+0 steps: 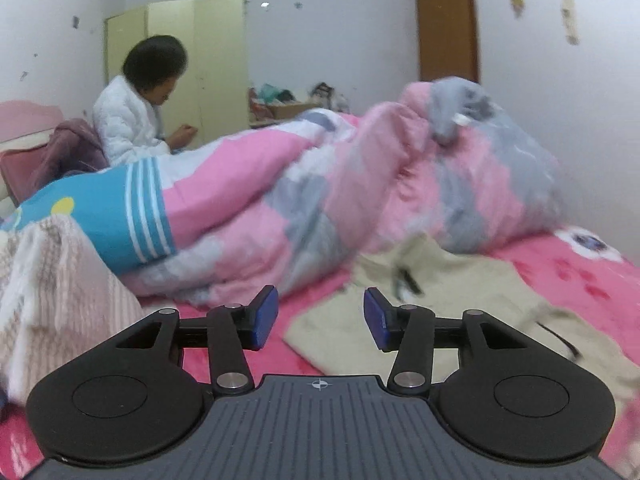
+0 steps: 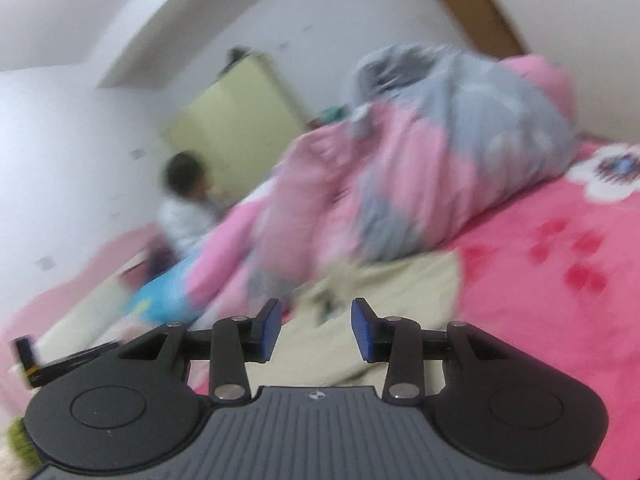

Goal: Fold clothes

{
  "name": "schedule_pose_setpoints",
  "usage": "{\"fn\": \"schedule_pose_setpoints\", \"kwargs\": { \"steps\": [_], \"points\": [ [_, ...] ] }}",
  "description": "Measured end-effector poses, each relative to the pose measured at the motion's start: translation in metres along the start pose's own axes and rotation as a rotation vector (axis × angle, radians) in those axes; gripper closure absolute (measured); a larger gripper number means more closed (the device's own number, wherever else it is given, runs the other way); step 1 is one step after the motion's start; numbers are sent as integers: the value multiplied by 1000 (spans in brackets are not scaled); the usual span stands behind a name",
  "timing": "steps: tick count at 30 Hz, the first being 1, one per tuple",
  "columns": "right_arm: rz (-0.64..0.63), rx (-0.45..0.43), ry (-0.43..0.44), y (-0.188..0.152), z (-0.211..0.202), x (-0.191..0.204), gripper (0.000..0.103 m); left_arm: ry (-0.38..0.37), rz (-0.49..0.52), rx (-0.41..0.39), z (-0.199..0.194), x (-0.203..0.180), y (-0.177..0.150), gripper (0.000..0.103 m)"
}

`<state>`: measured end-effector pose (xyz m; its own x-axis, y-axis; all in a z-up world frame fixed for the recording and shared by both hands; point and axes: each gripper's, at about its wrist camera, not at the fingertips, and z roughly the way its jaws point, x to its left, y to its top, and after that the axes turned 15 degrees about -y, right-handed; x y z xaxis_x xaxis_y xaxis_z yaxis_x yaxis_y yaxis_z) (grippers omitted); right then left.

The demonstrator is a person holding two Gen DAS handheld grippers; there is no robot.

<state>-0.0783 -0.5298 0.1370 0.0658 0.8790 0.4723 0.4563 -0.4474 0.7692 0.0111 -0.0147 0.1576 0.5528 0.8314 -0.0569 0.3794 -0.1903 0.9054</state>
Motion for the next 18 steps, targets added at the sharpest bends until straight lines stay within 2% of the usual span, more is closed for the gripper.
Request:
{"fn": "schedule_pose_setpoints", "kwargs": {
  "steps": [3,7,10,12,13,16,18],
  "points": [
    [-52,80,52,-35,5,25,62,-70,3,58,24,-39,-50,56],
    [-194,139,-145,-95,69,47,63,-79,60,174,85,-82,-130,56],
    [-235,155,-320,-131,86,20,64,-82,31,155,82,-87,-174,60],
    [-260,155,-419,-155,92,2,66,-85,7,133,77,-89,-202,56],
    [-261,117,-383,-165,72,-6,65,-98,-23,124,68,-87,-209,56],
    [-229,126,-379,-180,23,-17,63,-119,-64,90,30,-83,-218,53],
    [-176,137,-378,-186,-6,-25,60,-137,-137,68,7,-77,-222,49]
  ]
}}
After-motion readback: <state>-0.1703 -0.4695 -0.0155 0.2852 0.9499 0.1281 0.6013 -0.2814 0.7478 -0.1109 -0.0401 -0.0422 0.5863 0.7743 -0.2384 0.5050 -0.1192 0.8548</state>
